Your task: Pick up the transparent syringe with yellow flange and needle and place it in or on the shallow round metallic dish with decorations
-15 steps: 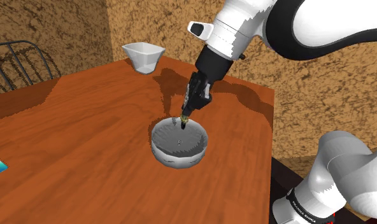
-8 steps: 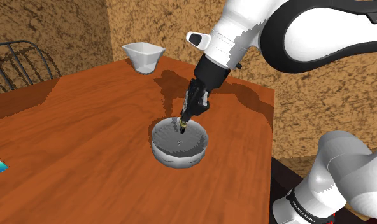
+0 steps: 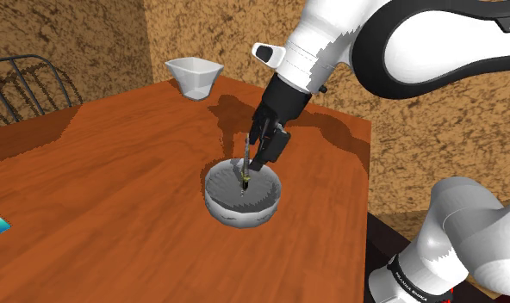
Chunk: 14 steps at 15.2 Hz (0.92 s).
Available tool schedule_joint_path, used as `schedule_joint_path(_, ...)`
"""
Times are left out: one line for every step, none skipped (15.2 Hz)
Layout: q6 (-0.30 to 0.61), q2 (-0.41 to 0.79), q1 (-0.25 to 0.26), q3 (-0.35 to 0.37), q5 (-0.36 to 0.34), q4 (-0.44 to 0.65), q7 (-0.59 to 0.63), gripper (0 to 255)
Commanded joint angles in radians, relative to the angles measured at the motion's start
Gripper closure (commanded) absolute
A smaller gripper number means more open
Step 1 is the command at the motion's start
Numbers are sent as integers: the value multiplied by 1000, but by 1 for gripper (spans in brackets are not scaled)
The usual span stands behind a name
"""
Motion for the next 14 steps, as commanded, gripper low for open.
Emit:
schedule_joint_path(0, 0, 0, 0, 0, 0, 0, 0)
schedule_joint_path(0, 0, 0, 0, 0, 0, 0, 0)
schedule_joint_path(-35, -16, -2, -4, -3, 19, 1, 0)
schedule_joint_path(-70, -31, -3, -8, -6, 39, 2, 0)
schedule_joint_path(-105, -44, -5, -12, -8, 60, 3, 0)
schedule_joint_path(-132, -53, -6, -15, -10, 78, 4, 0)
schedule_joint_path(-132, -53, -6, -15, -10, 78, 4, 0)
schedule_joint_path(-132, -53, -6, -15, -10, 78, 4, 0)
schedule_joint_path(-132, -53, -6, -15, -10, 78, 4, 0)
schedule_joint_path(-132, -53, -6, -15, -10, 78, 4, 0)
schedule_joint_path(-132, -53, -6, -15, -10, 78, 4, 0)
schedule_joint_path(-132, -53, -6, -15, -10, 78, 4, 0)
schedule_joint_path(-132, -53, -6, -15, -10, 78, 4, 0)
schedule_joint_path(-132, -53, -6, -15, -10, 78, 4, 0)
